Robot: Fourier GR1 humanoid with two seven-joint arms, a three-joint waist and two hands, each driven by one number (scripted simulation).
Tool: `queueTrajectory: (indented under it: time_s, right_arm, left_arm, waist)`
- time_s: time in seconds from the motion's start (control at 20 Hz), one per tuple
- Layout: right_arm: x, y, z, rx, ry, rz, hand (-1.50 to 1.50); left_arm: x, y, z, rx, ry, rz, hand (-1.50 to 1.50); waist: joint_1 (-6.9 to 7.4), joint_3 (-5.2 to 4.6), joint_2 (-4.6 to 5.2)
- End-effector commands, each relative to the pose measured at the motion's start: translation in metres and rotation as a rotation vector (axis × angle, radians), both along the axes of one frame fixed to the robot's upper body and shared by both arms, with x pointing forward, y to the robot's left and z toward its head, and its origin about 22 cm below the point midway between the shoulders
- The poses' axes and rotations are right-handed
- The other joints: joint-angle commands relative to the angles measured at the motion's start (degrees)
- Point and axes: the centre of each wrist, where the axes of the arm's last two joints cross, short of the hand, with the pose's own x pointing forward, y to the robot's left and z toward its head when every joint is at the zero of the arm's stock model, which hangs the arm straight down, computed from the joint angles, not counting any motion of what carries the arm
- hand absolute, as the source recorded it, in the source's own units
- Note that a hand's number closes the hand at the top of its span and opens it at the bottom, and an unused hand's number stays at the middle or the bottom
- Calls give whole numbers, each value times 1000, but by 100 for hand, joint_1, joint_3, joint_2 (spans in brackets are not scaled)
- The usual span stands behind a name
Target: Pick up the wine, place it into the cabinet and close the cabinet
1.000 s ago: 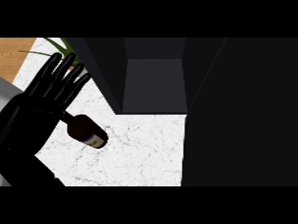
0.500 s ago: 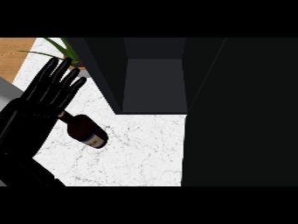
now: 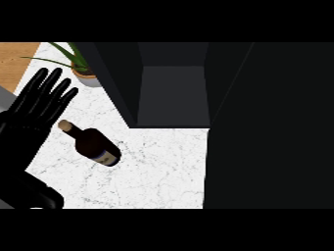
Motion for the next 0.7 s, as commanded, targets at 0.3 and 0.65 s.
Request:
queueTrajectory:
  time_s: [0.3,0.65]
  right_arm:
    - [-9,1,3,15,18,-19,-150]
    - [-2,18,0,20,-2,11,-150]
  left_arm:
    - [16,31,-40,63,48,50,-150]
    - [18,42,-72,65,68,31,-150]
  waist:
    - [-10,1,0]
    - [-2,0,0]
